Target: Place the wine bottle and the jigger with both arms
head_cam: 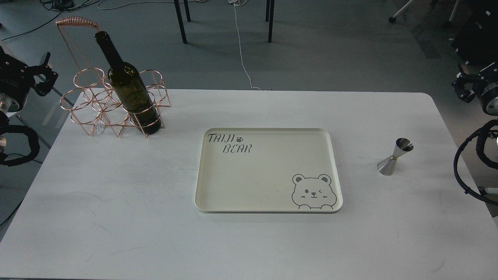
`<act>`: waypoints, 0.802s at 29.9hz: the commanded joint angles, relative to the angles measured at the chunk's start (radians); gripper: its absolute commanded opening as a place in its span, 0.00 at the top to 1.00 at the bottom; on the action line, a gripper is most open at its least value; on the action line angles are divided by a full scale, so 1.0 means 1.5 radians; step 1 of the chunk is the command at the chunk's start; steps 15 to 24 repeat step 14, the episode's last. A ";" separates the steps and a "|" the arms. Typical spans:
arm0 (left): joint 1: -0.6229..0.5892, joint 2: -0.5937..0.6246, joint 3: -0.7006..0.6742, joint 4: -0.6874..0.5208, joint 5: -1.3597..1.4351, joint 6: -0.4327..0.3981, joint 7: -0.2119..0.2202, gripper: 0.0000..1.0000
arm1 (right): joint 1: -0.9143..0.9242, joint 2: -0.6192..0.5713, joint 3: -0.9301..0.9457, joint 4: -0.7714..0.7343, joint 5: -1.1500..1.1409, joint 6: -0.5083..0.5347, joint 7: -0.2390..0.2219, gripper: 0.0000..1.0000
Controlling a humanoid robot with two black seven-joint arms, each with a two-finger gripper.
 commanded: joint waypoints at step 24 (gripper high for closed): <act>0.036 -0.036 -0.024 -0.032 0.005 -0.017 0.004 0.02 | -0.019 0.007 0.041 -0.008 0.013 0.065 -0.012 0.01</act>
